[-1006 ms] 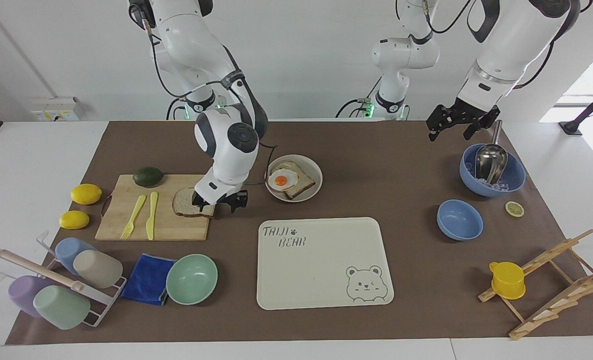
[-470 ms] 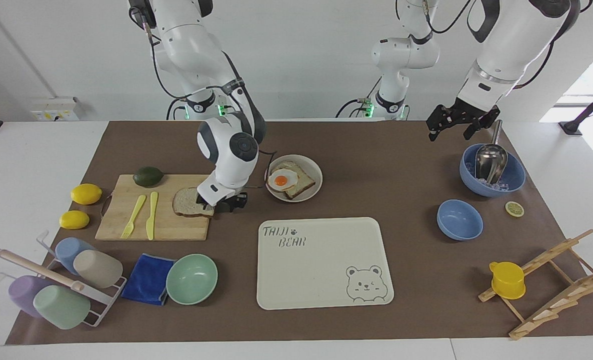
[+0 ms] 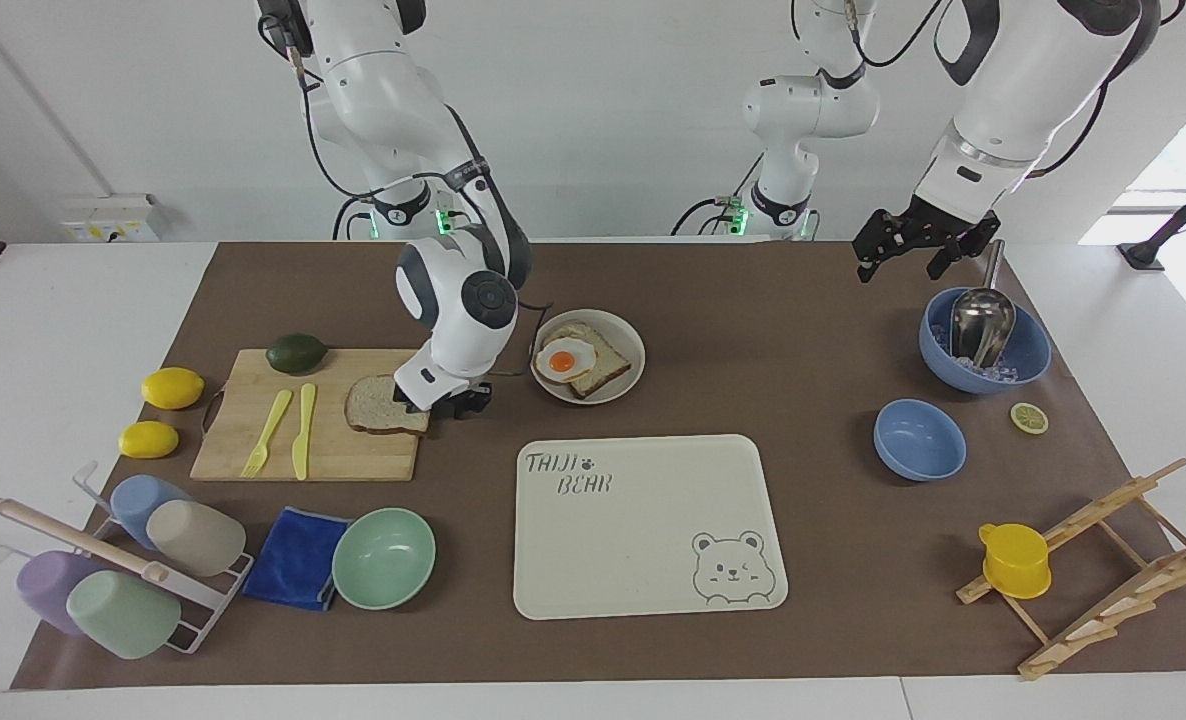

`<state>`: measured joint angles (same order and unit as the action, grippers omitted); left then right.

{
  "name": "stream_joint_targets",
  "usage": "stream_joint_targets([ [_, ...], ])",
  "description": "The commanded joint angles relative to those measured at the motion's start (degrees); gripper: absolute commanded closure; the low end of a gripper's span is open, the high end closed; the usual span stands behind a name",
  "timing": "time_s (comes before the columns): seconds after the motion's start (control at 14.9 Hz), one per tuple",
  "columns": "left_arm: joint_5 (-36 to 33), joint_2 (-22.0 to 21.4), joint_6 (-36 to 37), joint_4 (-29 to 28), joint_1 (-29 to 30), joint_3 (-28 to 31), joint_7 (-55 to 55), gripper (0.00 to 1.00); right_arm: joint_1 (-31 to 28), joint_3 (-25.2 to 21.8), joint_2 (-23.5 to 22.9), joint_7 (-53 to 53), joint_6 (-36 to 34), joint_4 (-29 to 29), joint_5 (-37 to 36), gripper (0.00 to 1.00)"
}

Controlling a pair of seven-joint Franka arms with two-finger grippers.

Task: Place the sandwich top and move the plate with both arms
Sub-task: 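Grasp the bread slice with the right gripper and lift it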

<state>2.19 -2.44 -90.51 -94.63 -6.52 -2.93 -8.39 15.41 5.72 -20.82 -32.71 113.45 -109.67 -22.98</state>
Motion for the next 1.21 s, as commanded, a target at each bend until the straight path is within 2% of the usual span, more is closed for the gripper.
stream_joint_targets([
  [0.0,-1.05,-0.46,0.42,0.24,0.37,-0.24,0.39,0.00,-0.12,0.35,1.14,-1.83,-1.21,-1.16,-1.37,0.20],
  [0.34,-0.96,-0.46,0.42,0.24,0.28,-0.24,0.39,0.00,-0.12,0.35,1.40,-1.92,-2.80,-1.25,-1.19,0.23],
  [0.54,-0.96,-0.46,0.42,0.24,0.28,-0.24,0.39,0.00,-0.47,0.35,1.40,-1.92,-3.32,-1.25,-1.19,0.44],
  [0.87,-1.05,-0.46,0.42,0.24,0.37,-0.24,0.39,0.00,-0.47,0.35,1.84,-2.27,-2.80,-2.57,-0.67,0.61],
  [1.01,-1.05,-0.46,0.42,0.24,0.37,-0.24,0.39,0.00,-0.29,0.44,1.84,-3.85,-2.80,-2.57,-0.67,0.80],
  [1.14,-1.05,-0.46,0.42,0.24,0.28,-0.24,0.39,0.00,-0.29,0.35,1.84,-3.85,-2.71,-2.74,-0.67,0.92],
])
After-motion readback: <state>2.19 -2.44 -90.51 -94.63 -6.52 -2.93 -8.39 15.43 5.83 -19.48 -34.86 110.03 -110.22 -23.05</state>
